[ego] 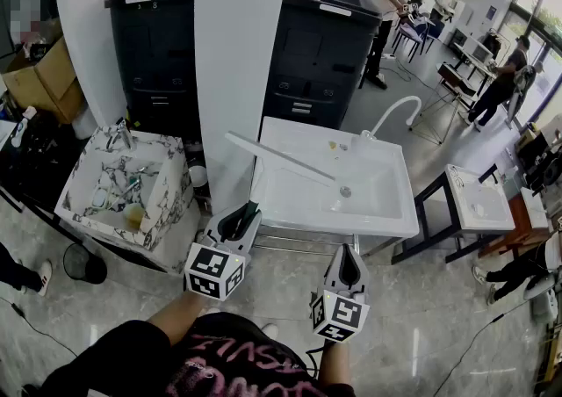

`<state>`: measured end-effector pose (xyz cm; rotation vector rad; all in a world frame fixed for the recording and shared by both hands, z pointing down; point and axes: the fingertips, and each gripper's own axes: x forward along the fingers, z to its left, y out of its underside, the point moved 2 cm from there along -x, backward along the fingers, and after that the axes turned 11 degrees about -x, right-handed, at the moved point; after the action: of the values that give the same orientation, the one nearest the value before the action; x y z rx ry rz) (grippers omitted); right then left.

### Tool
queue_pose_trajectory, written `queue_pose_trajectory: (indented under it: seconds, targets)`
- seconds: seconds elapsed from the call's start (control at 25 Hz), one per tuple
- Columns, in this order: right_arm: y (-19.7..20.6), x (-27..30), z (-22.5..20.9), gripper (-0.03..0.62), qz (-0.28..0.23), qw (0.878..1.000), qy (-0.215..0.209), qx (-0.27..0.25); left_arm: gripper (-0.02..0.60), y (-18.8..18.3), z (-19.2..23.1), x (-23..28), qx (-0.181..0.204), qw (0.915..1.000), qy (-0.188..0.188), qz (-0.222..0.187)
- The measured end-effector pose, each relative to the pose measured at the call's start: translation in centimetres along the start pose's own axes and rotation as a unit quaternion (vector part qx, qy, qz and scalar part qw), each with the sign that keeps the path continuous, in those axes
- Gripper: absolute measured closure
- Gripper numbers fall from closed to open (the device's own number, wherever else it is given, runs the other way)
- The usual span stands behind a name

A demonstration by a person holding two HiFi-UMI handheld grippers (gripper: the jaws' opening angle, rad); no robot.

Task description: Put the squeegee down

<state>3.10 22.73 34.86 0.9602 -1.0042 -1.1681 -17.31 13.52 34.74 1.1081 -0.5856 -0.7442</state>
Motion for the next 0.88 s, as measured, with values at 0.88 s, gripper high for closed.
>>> queue_pose_trajectory:
  seconds: [0.88]
  targets:
    - [1.4, -0.7, -2.9, 0.574, -0.013, 1.0, 0.004, 0.014, 0.485, 1.4, -2.0, 0.5, 0.008, 0.9998, -0.017, 0.012]
